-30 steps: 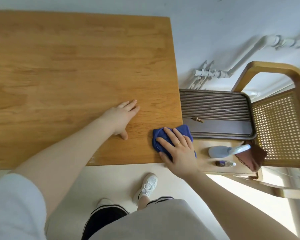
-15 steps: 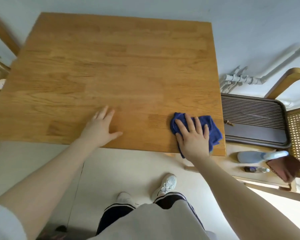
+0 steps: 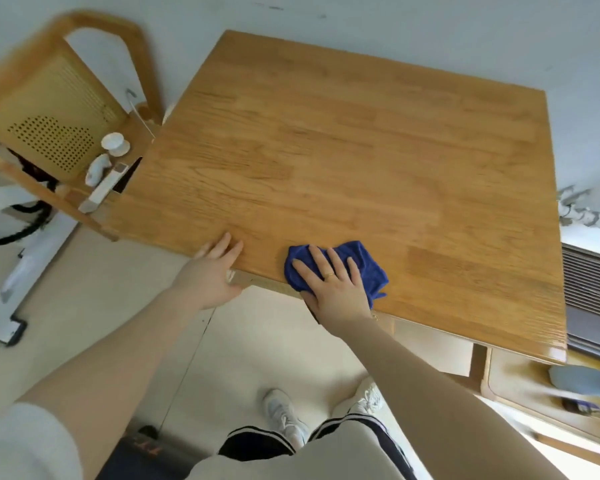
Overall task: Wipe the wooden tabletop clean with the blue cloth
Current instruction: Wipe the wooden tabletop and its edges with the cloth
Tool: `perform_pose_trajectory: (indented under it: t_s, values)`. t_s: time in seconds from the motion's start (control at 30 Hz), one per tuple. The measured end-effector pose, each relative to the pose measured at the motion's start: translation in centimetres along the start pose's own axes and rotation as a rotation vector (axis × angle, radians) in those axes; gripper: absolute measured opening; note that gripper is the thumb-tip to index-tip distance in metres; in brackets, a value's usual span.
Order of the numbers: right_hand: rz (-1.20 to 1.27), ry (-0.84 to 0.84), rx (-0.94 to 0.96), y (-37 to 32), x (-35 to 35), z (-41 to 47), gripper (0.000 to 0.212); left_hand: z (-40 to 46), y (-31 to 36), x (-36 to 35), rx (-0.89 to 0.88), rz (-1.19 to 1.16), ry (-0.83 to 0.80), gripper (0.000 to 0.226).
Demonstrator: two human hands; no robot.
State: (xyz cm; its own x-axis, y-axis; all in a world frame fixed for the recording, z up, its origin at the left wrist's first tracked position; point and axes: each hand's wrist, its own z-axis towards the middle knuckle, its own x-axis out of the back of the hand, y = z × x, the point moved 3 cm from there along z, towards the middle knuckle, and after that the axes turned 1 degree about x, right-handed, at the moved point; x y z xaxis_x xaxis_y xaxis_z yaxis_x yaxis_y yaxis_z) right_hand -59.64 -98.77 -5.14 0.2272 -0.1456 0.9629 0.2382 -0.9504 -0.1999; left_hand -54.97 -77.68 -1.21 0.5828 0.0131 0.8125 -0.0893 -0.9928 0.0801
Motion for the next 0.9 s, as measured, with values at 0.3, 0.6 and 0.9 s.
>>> perform_pose_trajectory:
  t_s: [0.3,0.6,0.9]
  values:
    - [-0.036,0.099,-0.257,-0.5,-0.4,-0.1,0.053,0.9,-2.5,0.1,-0.148,-0.092,0.126,0.068]
    - [-0.131,0.090,0.006,-12.4,-1.5,9.8,0.069,1.1,-12.0,1.8,-0.085,-0.463,0.370,0.047]
    - [-0.171,-0.097,0.402,-22.0,-1.7,19.1,0.071,3.0,-20.9,5.2,0.117,-0.482,0.423,0.048]
